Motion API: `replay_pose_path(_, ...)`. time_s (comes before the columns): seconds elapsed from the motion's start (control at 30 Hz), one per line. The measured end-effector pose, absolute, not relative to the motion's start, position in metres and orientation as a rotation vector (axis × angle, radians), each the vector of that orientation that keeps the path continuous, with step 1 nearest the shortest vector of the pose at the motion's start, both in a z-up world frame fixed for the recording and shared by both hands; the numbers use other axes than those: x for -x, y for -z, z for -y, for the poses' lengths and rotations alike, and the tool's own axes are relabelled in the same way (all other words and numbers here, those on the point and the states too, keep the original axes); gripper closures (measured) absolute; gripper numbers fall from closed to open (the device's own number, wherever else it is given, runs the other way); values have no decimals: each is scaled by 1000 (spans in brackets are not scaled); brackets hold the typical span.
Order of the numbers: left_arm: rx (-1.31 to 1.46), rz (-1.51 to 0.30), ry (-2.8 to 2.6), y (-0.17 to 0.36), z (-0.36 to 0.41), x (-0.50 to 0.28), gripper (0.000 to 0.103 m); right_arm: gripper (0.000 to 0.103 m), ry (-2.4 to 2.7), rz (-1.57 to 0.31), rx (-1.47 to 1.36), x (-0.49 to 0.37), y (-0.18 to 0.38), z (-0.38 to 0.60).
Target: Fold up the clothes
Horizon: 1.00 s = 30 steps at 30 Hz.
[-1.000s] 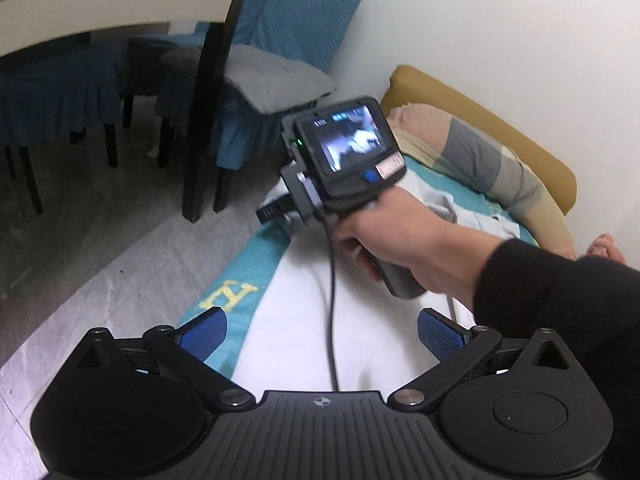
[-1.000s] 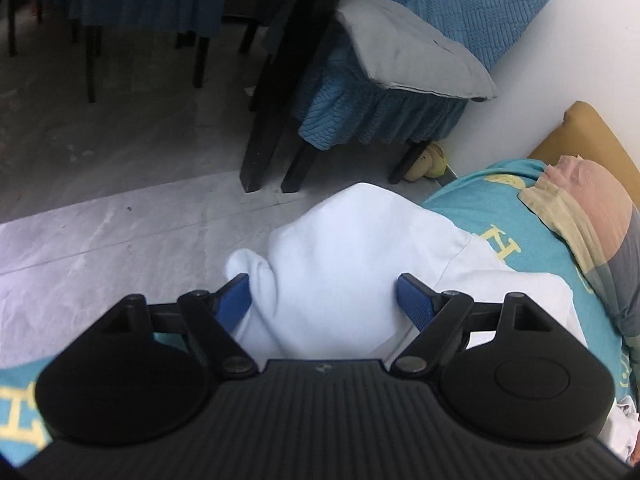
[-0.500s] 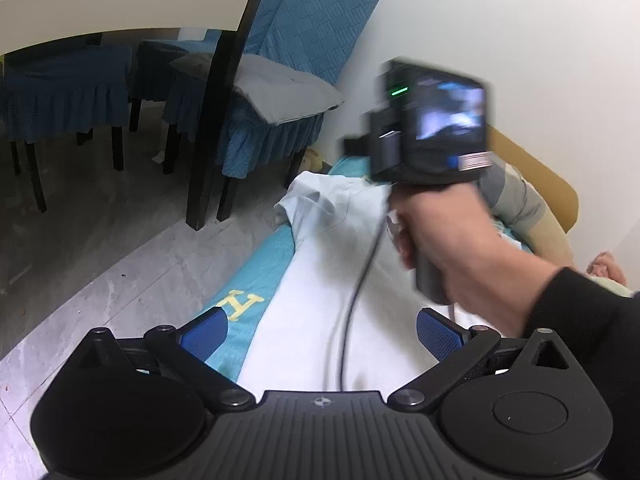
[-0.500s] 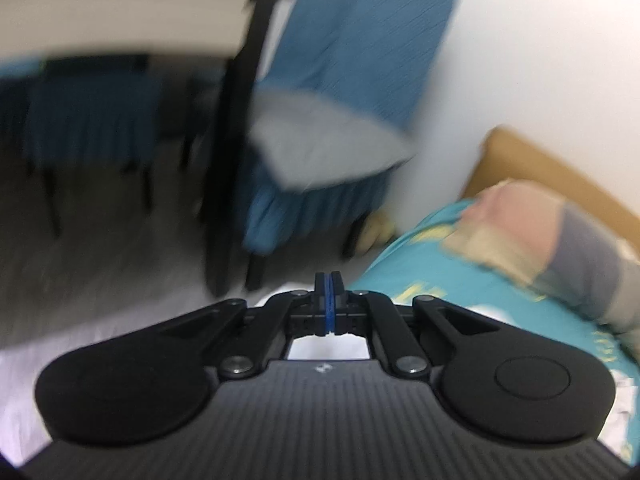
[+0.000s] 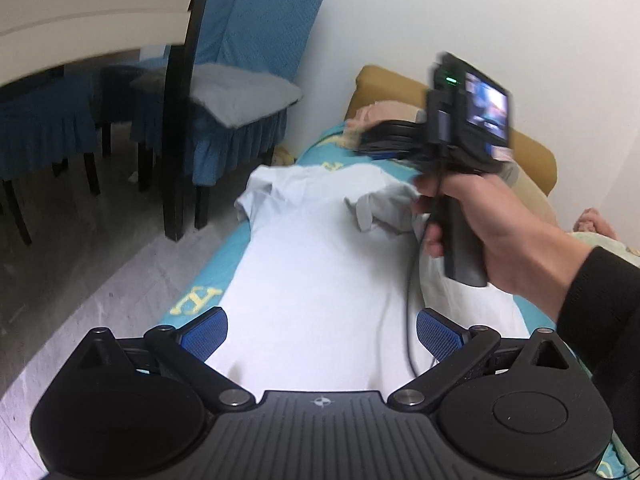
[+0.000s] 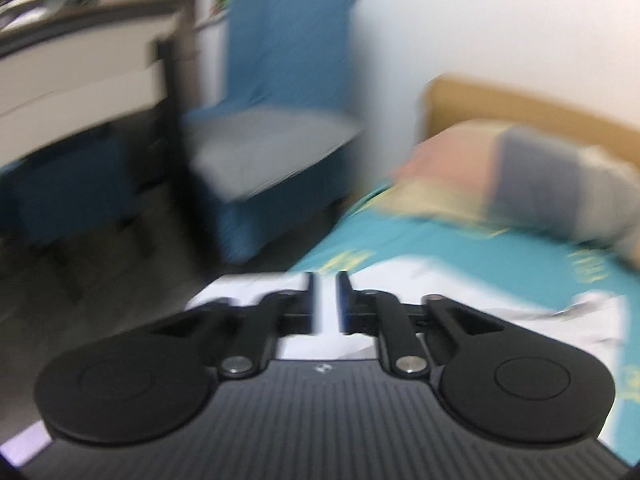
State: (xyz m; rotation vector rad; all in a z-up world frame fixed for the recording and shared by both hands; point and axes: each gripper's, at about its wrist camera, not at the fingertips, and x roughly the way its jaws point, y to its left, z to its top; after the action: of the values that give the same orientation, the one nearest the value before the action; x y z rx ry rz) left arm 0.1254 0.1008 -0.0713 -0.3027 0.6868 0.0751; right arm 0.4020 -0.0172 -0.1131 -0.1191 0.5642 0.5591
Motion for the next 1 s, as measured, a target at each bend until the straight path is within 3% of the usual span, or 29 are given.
replay_pose_path(0.03,312,-695,-78,73,-102,-127,1,33,-601,-588,140,-402,119,5)
replay_pose_path(0.07,319,-702,-85,74,-104,-129,1,19,-643,-612,162,-401,126,-7)
replay_pose_path(0.37,392,-728,-157,88,-129,-136,1,23,-727,-641,572,-394,193,-136)
replay_pose_path(0.4,401,-733,-161,90,-132,-138,1,27,-706,-636,610,-393,200,-144)
replay_pose_path(0.43,410,-738,-165,92,-135,-139,1,64,-685,-630,649,-392,207,-152)
replay_pose_path(0.47,419,-741,-169,93,-138,-141,2,95,-671,-616,619,-393,207,-149)
replay_pose_path(0.67,449,-677,-146,85,-138,-131,2,96,-585,-397,438,-370,172,-107)
replay_pose_path(0.87,387,-576,-31,70,-109,-115,2,96,-319,-129,164,-334,114,-6)
replay_pose_path(1.0,332,-594,46,73,-77,-114,2,96,-140,-145,-33,-329,125,70)
